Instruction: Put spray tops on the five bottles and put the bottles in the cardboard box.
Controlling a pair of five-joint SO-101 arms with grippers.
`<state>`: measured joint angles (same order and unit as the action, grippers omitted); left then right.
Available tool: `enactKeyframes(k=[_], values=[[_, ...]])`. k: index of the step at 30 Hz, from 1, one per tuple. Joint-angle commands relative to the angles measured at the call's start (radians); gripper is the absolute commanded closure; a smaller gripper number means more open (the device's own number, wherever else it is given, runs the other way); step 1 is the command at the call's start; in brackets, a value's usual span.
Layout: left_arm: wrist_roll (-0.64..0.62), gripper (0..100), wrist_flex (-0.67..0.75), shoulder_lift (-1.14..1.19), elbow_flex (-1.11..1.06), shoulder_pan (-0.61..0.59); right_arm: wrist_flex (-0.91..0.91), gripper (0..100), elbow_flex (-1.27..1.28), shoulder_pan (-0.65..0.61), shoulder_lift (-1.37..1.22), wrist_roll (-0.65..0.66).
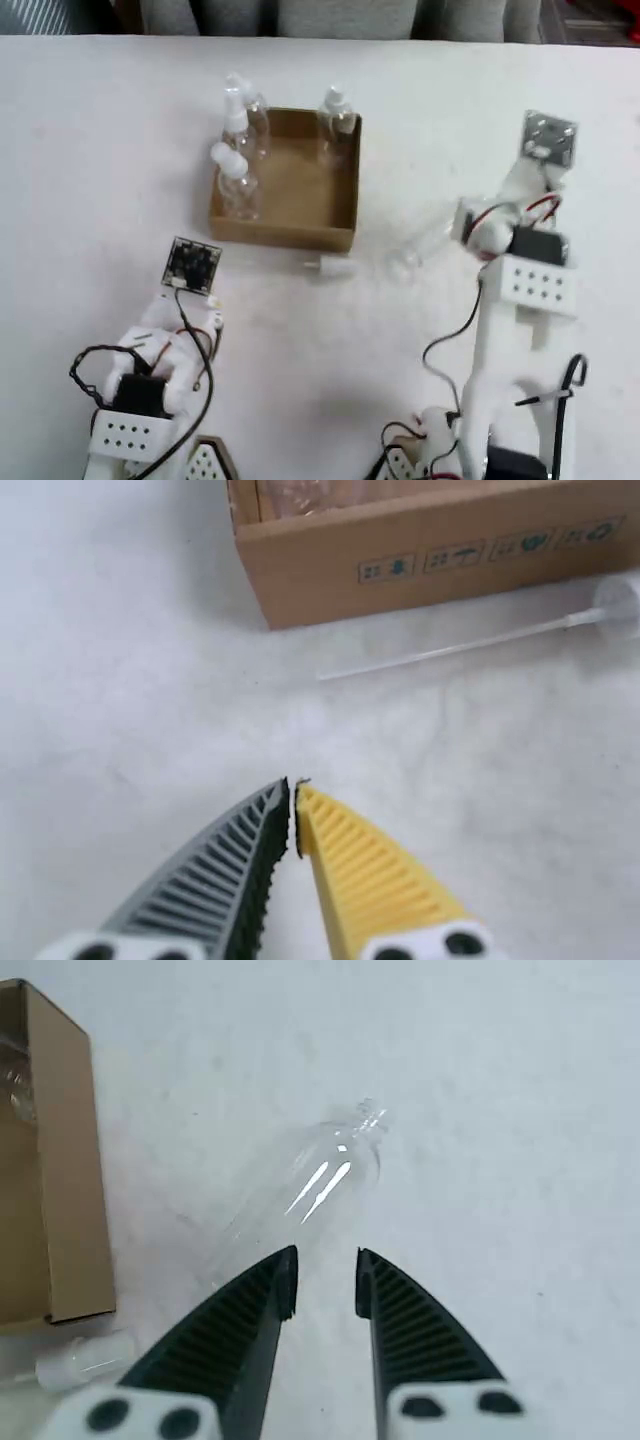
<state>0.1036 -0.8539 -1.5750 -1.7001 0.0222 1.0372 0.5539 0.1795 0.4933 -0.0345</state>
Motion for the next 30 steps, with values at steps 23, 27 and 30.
enactKeyframes(k=[23, 27, 30], values=[[0.006, 98, 0.026, -0.013, 0.0, 0.025, -0.102, 86.8, -0.255, 0.012, -0.386, -0.296], [0.006, 98, 0.026, -0.013, 0.0, 0.025, -0.007, 84.3, -0.399, 0.033, -0.515, -0.451], [0.006, 98, 0.026, -0.013, 0.0, 0.027, 0.067, 76.2, -0.491, 0.033, -0.59, -0.572]])
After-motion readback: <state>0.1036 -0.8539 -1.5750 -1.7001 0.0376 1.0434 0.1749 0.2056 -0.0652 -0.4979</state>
